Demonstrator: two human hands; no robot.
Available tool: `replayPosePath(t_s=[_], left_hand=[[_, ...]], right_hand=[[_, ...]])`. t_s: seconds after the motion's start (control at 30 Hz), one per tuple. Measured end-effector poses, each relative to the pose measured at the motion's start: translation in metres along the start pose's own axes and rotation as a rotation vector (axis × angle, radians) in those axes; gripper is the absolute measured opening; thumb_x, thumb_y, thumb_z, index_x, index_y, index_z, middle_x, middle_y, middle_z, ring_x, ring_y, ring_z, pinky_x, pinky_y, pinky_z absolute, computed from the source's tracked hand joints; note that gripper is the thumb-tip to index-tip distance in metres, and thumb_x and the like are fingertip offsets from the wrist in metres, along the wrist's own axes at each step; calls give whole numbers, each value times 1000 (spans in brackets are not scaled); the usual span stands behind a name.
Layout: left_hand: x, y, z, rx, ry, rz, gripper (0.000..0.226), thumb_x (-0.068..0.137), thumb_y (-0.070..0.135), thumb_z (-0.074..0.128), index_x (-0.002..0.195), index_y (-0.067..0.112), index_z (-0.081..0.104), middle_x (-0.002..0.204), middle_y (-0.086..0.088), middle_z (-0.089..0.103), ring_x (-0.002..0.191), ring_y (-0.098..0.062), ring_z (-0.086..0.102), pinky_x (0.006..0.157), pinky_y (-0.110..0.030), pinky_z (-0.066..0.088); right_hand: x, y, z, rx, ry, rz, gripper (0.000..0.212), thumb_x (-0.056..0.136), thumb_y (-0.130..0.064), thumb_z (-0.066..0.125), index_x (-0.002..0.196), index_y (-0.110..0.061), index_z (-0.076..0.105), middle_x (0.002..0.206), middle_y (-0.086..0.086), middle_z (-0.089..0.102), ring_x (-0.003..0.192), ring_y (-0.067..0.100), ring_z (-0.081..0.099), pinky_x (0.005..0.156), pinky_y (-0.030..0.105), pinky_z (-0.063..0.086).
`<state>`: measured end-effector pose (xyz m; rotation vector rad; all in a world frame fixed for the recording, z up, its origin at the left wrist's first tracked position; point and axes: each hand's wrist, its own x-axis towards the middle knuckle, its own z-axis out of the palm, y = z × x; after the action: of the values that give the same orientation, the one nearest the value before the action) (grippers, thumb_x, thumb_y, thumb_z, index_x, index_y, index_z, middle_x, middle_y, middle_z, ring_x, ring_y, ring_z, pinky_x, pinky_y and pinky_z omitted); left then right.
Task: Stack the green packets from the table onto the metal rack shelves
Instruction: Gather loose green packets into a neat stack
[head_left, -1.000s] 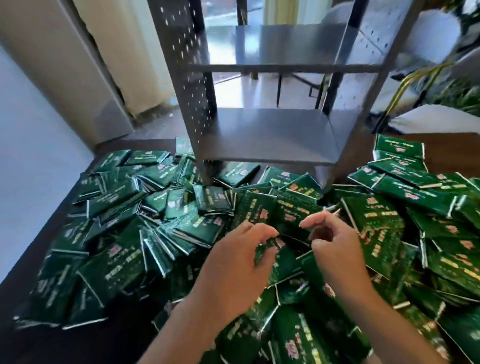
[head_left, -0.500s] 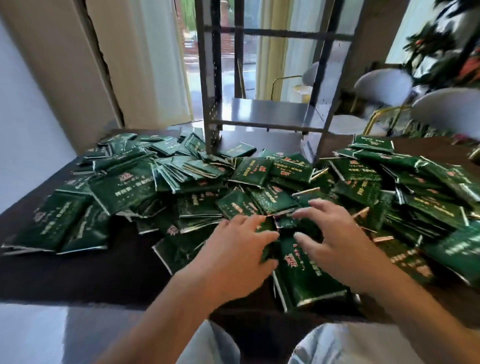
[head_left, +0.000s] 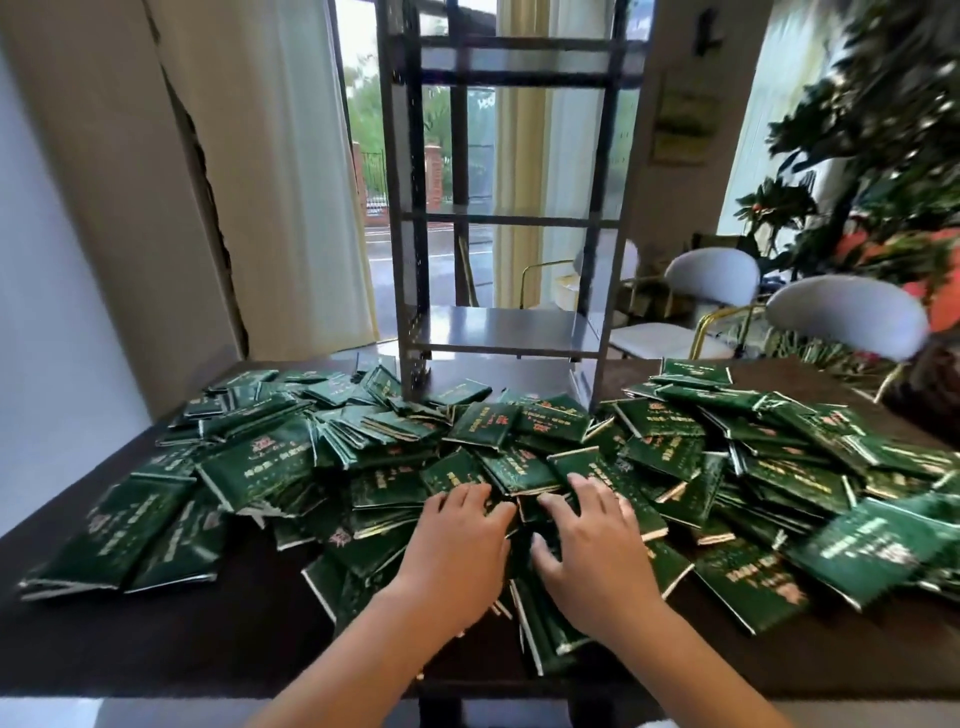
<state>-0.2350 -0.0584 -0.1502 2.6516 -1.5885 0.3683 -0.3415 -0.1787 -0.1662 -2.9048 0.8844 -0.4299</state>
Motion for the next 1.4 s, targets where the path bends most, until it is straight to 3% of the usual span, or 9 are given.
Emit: replayPosePath(t_s=[0.1, 0.37, 0.7, 0.8, 0.87, 1.03, 1.17, 1.3, 1.4], left_hand=[[0, -1, 3, 1, 57, 28, 44, 101, 22, 45, 145, 21, 46, 150, -7, 46, 138, -26, 42, 112, -38, 37], [1, -11, 11, -22, 169, 209, 43, 52, 17, 92, 91, 24, 76, 82, 6, 71, 75, -15, 70, 66, -32, 60], [6, -34, -45, -177, 668, 158, 46, 62, -2, 83, 103, 18, 79, 94, 5, 76, 79, -15, 73, 66, -30, 62], [10, -26, -43, -237, 744, 210, 34, 84, 5, 57, 112, 17, 73, 100, 5, 73, 86, -12, 69, 57, -26, 61], [15, -15, -37, -284, 777, 259, 33, 89, 6, 53, 114, 15, 72, 103, 4, 73, 92, -10, 65, 63, -23, 60], [28, 14, -18, -424, 643, 463, 28, 91, 5, 61, 117, 15, 67, 108, 3, 69, 102, -9, 62, 94, -18, 52], [24, 11, -8, -461, 447, 449, 28, 92, 12, 63, 117, 21, 69, 121, 8, 64, 118, -5, 56, 106, -14, 41], [-9, -11, -6, -443, 388, 253, 24, 94, 38, 53, 110, 35, 70, 114, 21, 64, 107, 7, 56, 94, 0, 36], [-30, -20, 13, -348, 366, 86, 32, 93, 52, 49, 113, 37, 67, 116, 18, 62, 105, 2, 59, 88, -13, 45]], right_hand=[[2, 2, 7, -13, 39, 13, 45, 69, -44, 77, 108, -20, 75, 121, 15, 68, 110, 34, 67, 83, 50, 60], [1, 1, 12, -16, 153, 11, 43, 63, -35, 91, 100, -19, 78, 120, 15, 70, 104, 32, 69, 77, 47, 62], [3, -2, 12, 52, 268, 0, 50, 47, -35, 96, 93, -25, 78, 102, 4, 75, 88, 23, 71, 74, 42, 61], [6, 2, 10, 164, 341, 18, 34, 71, -32, 86, 102, -27, 75, 106, -3, 71, 98, 19, 66, 87, 46, 58], [6, 1, -4, 536, 355, 80, 11, 94, -37, 62, 101, -37, 70, 100, -12, 68, 97, 11, 62, 87, 36, 54], [22, 21, -45, 1619, 5, 315, 29, 103, -30, 47, 104, -18, 74, 91, 7, 76, 82, 25, 72, 76, 39, 54], [28, 35, -43, 1601, -103, 333, 28, 92, -4, 63, 111, -22, 73, 96, 13, 74, 81, 25, 73, 71, 38, 59], [25, 32, -28, 1354, -21, 302, 35, 92, -3, 66, 98, -36, 76, 100, 5, 74, 86, 25, 73, 82, 49, 61], [25, 29, -25, 1229, 1, 240, 38, 92, -8, 69, 96, -46, 72, 103, -7, 74, 98, 19, 70, 94, 50, 56]])
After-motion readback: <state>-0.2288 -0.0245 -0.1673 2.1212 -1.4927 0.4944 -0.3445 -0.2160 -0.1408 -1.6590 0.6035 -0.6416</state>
